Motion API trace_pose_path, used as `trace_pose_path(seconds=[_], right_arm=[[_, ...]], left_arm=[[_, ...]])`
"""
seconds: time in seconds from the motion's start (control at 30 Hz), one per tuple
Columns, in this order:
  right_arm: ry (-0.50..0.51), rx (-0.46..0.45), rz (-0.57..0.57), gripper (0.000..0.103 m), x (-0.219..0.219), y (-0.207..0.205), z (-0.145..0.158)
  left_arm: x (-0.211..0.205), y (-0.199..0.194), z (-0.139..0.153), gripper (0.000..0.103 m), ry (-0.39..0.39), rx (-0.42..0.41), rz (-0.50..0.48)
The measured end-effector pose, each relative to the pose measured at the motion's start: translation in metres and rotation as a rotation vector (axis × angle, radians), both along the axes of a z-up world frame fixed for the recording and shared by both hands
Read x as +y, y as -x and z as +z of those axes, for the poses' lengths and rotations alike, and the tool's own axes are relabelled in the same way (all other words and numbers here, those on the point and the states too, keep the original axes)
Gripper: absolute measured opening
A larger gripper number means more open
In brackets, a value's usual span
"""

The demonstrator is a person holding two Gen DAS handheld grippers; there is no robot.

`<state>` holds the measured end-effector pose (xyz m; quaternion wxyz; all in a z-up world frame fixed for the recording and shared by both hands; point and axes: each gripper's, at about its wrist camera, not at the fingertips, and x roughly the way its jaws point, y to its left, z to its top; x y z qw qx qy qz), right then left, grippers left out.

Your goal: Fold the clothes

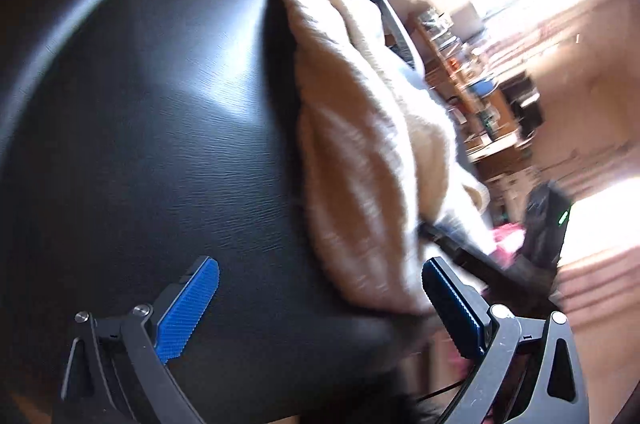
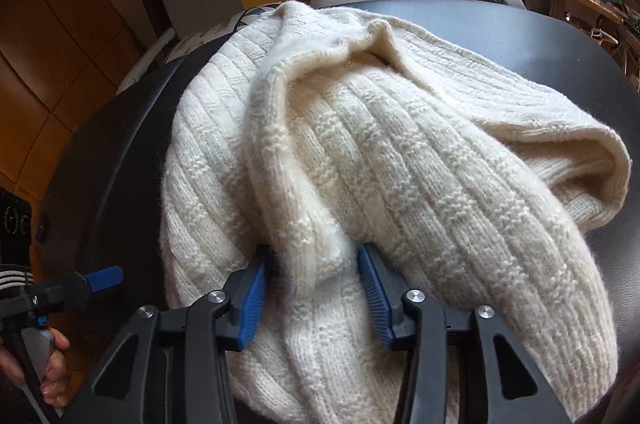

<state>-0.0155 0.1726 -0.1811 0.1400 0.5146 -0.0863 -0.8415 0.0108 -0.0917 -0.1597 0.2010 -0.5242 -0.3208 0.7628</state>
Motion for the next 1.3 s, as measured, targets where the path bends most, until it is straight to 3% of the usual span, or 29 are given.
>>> trace_pose_path(seconds=[0.1,0.33,0.53,0.67,0.73,0.77,0.83,0.9,1.03,1.2,1.27,1.3], right_arm=[[0.014,0.005,0.02,0.048,0.005,0.001,-0.001],[0.182,-0.003,-0.031,0.05,0.035,-0.005,-0.004],[0.176,0.034,0.009,0.05,0.044,-0.011,-0.004],[0.153,0.065,0.036,0.05,0.044,-0.017,-0.003],[0.153,0.065,0.034,0.05,0.045,-0.018,-0.002],[0.157,0.06,0.029,0.05,0.045,-0.019,-0.002],[0.166,0.044,0.021,0.05,0.04,-0.017,-0.001],[0.163,0.039,0.021,0.05,0.038,-0.016,0.0],[0.081,0.066,0.058,0.05,0.02,-0.019,0.004],[-0.036,0.109,0.059,0.043,0.006,-0.025,0.011],[-0.054,0.129,0.032,0.03,0.008,-0.027,0.015],[-0.06,0.139,0.01,0.029,0.01,-0.028,0.019]], left_arm=[[-0.001,0.014,-0.006,0.103,-0.121,-0.074,0.014],[0.0,0.019,-0.015,0.103,-0.231,-0.145,0.034],[-0.001,0.019,-0.029,0.101,-0.312,-0.209,0.066],[-0.008,0.015,-0.032,0.086,-0.292,-0.202,0.09],[-0.009,0.013,-0.035,0.057,-0.288,-0.2,0.097],[-0.01,0.012,-0.037,0.051,-0.287,-0.2,0.101],[-0.012,0.01,-0.041,0.043,-0.286,-0.2,0.108],[-0.015,0.008,-0.045,0.042,-0.285,-0.2,0.116],[-0.021,0.002,-0.046,0.015,-0.278,-0.171,0.135],[-0.031,-0.009,-0.04,0.011,-0.262,-0.091,0.163],[-0.037,-0.012,-0.035,0.011,-0.258,-0.051,0.175],[-0.04,-0.011,-0.029,0.011,-0.259,-0.023,0.18]])
